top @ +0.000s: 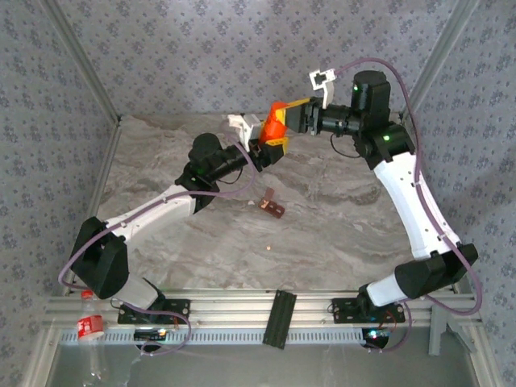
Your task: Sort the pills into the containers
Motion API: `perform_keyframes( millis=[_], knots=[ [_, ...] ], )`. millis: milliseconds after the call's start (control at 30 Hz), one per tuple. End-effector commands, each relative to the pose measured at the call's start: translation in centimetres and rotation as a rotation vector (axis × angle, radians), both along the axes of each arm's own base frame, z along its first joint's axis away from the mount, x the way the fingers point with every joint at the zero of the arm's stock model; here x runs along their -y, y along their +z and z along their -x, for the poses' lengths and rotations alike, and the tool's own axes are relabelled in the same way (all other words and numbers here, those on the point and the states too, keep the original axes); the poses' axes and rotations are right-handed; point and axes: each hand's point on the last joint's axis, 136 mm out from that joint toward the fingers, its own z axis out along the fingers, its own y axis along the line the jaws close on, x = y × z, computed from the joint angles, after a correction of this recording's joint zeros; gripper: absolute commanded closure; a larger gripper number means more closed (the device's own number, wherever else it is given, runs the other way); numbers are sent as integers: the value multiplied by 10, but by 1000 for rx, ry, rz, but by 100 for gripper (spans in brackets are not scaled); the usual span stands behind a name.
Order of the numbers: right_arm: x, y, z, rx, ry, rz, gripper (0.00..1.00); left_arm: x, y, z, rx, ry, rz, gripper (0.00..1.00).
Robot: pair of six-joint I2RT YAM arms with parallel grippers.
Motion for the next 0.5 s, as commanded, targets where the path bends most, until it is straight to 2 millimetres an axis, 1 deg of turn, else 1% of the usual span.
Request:
perform_keyframes(
  millis=[0, 100, 200, 333, 467],
  knots=[
    [-9, -22, 27, 21, 115, 101, 67, 2, 23, 6, 60, -26, 19, 100],
    [-11, -27, 29, 29, 122, 115, 66, 2, 22, 6, 61, -27, 14, 100],
    [-11, -37, 19, -25, 71, 129, 67, 2, 22, 4, 59, -23, 18, 100],
    [-11, -45, 4, -122, 23, 62, 67, 0, 25, 3, 63, -11, 39, 100],
    [-13, -51, -3, -202, -9, 7, 68, -2, 28, 5, 75, -10, 37, 100]
  ],
)
